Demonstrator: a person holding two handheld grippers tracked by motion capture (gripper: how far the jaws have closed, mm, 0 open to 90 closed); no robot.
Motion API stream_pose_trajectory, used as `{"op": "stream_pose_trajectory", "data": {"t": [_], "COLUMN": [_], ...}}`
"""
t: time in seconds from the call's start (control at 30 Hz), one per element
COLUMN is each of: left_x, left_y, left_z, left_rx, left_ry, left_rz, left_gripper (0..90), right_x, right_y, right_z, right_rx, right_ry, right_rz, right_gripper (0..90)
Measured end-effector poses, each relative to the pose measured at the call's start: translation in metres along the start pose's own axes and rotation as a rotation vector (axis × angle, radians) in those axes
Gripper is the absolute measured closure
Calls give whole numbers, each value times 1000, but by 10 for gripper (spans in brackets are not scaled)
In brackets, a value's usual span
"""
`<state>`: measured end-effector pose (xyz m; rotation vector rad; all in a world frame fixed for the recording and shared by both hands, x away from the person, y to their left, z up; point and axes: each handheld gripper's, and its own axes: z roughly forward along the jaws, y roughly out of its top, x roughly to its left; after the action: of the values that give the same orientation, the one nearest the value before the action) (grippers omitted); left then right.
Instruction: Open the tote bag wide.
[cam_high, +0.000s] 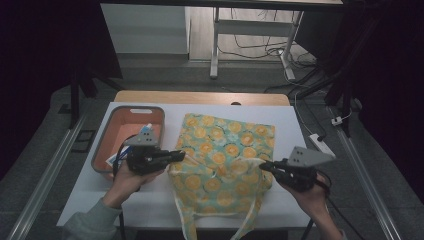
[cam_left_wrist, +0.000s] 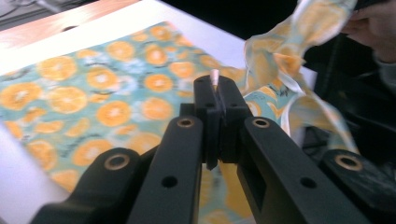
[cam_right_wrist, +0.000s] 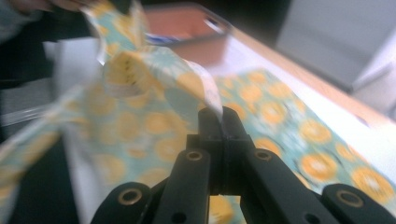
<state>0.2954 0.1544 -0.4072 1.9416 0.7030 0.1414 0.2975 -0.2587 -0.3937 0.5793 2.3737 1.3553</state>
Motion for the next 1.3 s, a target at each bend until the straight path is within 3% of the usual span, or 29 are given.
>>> {"op": "stream_pose_trajectory", "data": {"t": [0.07, 0.1, 0.13, 0.2, 0.37, 0.43, 0.53, 0.57, 0.63, 0.73, 0.87, 0.97, 1.07, 1.1, 1.13, 1.17, 1.23, 1.3], "left_x": [10, 14, 17, 24, 31, 33, 36, 39, 40, 44, 46, 47, 49, 49, 50, 50, 50, 49], "left_y": [3, 5, 6, 8, 12, 16, 19, 20, 20, 20, 16, 14, 12, 12, 12, 12, 13, 15], "left_z": [10, 15, 20, 30, 54, 68, 76, 85, 90, 104, 122, 130, 129, 128, 126, 124, 115, 102], "left_rx": [18, 26, 36, 59, 122, 160, 181, 206, 220, 261, 312, 341, 336, 326, 316, 300, 276, 239], "left_ry": [38, 57, 78, 95, 163, 226, 239, 251, 257, 270, 280, 276, 251, 245, 244, 245, 264, 253], "left_rz": [-11, -11, -12, -21, -20, 0, -10, -15, -12, -13, 1, 7, -8, -14, -20, -24, -27, -41], "left_gripper": [878, 878, 877, 876, 873, 868, 864, 860, 857, 852, 842, 829, 736, 736, 680, 518, 359, 279], "right_x": [-18, -18, -34, -47, -70, -76, -83, -89, -92, -98, -100, -100, -97, -97, -95, -87, -81, -73], "right_y": [-6, -6, -13, -19, -37, -42, -47, -54, -58, -74, -81, -83, -74, -74, -70, -60, -48, -37], "right_z": [15, 15, 27, 37, 56, 63, 71, 78, 82, 94, 99, 96, 88, 88, 84, 71, 58, 46], "right_rx": [35, 35, 73, 110, 178, 211, 246, 273, 293, 365, 396, 386, 338, 338, 312, 241, 197, 149], "right_ry": [-18, -18, -42, -69, -96, -119, -143, -152, -162, -146, -137, -119, -111, -111, -115, -151, -125, -97], "right_rz": [41, 41, 72, 97, 167, 171, 178, 206, 214, 248, 258, 262, 253, 253, 249, 217, 200, 185], "right_gripper": [891, 891, 891, 891, 891, 891, 891, 891, 891, 891, 890, 849, 613, 613, 549, 427, 398, 388]}}
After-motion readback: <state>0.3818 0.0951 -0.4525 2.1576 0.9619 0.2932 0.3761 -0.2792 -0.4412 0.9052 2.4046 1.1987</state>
